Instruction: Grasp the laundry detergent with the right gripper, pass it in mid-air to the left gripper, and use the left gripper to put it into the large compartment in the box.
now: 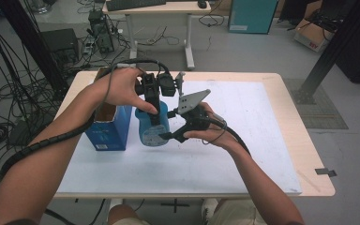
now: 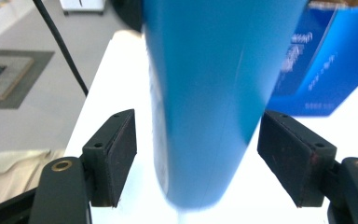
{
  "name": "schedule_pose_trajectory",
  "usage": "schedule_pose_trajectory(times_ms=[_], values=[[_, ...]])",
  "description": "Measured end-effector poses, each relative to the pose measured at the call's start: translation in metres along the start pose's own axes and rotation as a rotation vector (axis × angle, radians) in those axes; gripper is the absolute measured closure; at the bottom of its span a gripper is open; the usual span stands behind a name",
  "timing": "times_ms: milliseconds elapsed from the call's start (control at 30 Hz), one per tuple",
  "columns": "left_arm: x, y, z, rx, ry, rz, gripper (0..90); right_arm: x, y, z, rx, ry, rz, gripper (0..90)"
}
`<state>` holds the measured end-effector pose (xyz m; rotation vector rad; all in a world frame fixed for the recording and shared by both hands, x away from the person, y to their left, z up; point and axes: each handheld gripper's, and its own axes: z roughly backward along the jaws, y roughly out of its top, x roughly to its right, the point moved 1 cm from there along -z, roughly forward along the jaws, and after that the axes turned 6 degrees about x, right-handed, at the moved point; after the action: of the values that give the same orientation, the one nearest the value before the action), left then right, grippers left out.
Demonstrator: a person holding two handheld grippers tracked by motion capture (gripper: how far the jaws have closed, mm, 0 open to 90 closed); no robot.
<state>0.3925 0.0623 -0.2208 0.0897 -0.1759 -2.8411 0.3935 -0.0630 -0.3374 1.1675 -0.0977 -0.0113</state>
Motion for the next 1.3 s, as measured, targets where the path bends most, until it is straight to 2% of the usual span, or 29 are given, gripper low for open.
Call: schedule_pose_trajectory(times_ms=[67,133,200,233,267,367,400,433,500,567,600,767,800,867,1000,1067,1133,1300], values=[[-0.002,-0.001,0.002,-0.012,0.006,0.006,36.9,0.000,-0.001,0.004,-0.030,0.008,-0.016,22.5],[-0.003,-0.002,0.005,-0.009,0.017,0.026,36.9,0.000,-0.005,0.010,-0.090,-0.004,-0.098,14.8],[-0.004,-0.003,0.009,-0.008,0.021,0.049,36.9,0.002,-0.009,0.018,-0.138,-0.020,-0.133,13.0],[-0.005,-0.004,0.012,-0.007,0.031,0.062,36.9,0.003,-0.011,0.023,-0.147,-0.042,-0.160,8.9],[-0.007,-0.004,0.015,-0.020,0.012,0.089,36.8,0.004,-0.014,0.029,-0.155,-0.056,-0.176,6.5],[-0.010,-0.005,0.025,-0.012,0.033,0.129,36.8,0.007,-0.020,0.048,-0.129,-0.069,-0.231,4.4],[-0.012,-0.005,0.028,-0.018,0.030,0.142,36.8,0.009,-0.021,0.055,-0.133,-0.070,-0.238,3.0],[-0.013,-0.005,0.031,-0.014,0.030,0.174,36.8,0.011,-0.022,0.061,-0.135,-0.077,-0.229,2.9],[-0.017,-0.006,0.039,-0.011,0.029,0.199,36.8,0.012,-0.024,0.074,-0.138,-0.104,-0.230,3.0],[-0.020,-0.007,0.046,-0.012,0.014,0.241,36.8,0.015,-0.026,0.088,-0.148,-0.141,-0.234,2.9],[-0.026,-0.008,0.053,-0.047,0.018,0.217,36.8,0.017,-0.027,0.095,-0.161,-0.165,-0.236,2.9],[-0.033,-0.011,0.076,-0.034,0.057,0.294,36.9,0.020,-0.033,0.128,-0.241,-0.246,-0.282,3.3],[-0.035,-0.011,0.081,-0.031,0.067,0.311,36.9,0.021,-0.034,0.132,-0.246,-0.249,-0.273,3.4],[-0.038,-0.011,0.092,-0.024,0.085,0.343,36.9,0.020,-0.034,0.142,-0.262,-0.273,-0.285,3.4],[-0.048,-0.014,0.112,-0.010,0.104,0.419,36.9,0.021,-0.033,0.158,-0.282,-0.304,-0.292,3.7],[-0.055,-0.018,0.123,0.012,0.096,0.496,36.9,0.021,-0.033,0.164,-0.282,-0.328,-0.304,3.8],[-0.061,-0.022,0.133,0.028,0.087,0.550,36.9,0.022,-0.032,0.170,-0.282,-0.341,-0.315,3.8],[-0.071,-0.031,0.153,0.036,0.122,0.638,36.9,0.023,-0.032,0.178,-0.295,-0.356,-0.318,3.8]])
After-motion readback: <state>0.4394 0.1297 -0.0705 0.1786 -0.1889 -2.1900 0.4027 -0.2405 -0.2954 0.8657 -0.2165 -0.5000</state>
